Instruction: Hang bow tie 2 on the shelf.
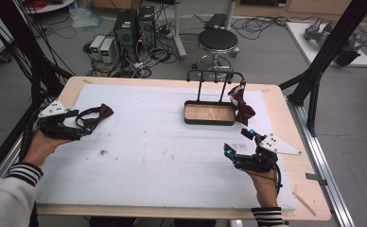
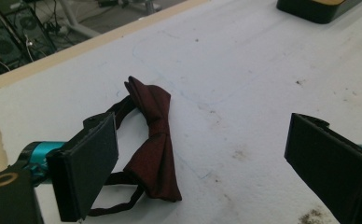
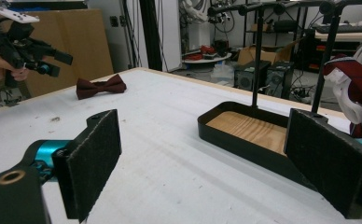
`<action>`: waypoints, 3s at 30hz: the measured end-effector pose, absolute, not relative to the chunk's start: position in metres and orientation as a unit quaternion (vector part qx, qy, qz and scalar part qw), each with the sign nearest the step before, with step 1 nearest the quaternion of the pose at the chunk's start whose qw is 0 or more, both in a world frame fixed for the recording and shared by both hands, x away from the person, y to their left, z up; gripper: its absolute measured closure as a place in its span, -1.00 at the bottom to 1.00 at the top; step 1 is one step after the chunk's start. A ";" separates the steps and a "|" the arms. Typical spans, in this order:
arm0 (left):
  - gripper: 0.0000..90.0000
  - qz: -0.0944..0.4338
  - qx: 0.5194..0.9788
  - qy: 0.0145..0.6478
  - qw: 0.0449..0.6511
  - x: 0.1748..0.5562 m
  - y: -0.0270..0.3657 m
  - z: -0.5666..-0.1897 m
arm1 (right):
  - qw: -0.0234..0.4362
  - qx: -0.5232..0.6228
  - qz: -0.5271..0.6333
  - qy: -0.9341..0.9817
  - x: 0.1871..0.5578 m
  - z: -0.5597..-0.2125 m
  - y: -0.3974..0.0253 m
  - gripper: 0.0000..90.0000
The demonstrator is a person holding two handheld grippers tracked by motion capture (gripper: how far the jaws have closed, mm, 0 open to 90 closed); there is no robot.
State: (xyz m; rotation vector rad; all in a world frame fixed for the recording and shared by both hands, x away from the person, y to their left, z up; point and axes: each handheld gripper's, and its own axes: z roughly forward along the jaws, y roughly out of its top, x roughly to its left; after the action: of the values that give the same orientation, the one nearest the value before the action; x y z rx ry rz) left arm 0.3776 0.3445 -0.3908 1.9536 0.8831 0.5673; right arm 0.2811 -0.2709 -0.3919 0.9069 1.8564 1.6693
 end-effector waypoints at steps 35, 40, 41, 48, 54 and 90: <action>-0.40 0.168 0.843 0.403 0.315 0.424 0.354 -0.412 | 0.235 0.329 0.616 0.676 0.280 -0.391 -0.270 -0.77; -0.11 0.159 0.846 0.404 0.310 0.427 0.354 -0.415 | 0.234 0.331 0.617 0.675 0.279 -0.391 -0.270 -0.77; -0.07 0.160 0.847 0.406 0.305 0.427 0.354 -0.416 | 0.231 0.333 0.617 0.675 0.278 -0.391 -0.270 -0.77; 0.32 0.159 0.854 0.400 0.292 0.427 0.349 -0.417 | 0.233 0.332 0.615 0.677 0.280 -0.392 -0.270 -0.77; 0.75 0.169 0.855 0.397 0.289 0.425 0.345 -0.414 | 0.232 0.332 0.613 0.678 0.280 -0.392 -0.268 -0.77; 0.81 0.162 0.841 0.329 0.399 0.395 0.320 -0.377 | 0.216 0.315 0.613 0.691 0.286 -0.386 -0.252 -0.77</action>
State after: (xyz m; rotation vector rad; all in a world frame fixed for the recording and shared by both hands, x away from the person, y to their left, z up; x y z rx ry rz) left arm 0.3948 0.3203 -0.3767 2.1279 0.8321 0.4091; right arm 0.2858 -0.2523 -0.3864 0.8735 1.9157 1.6995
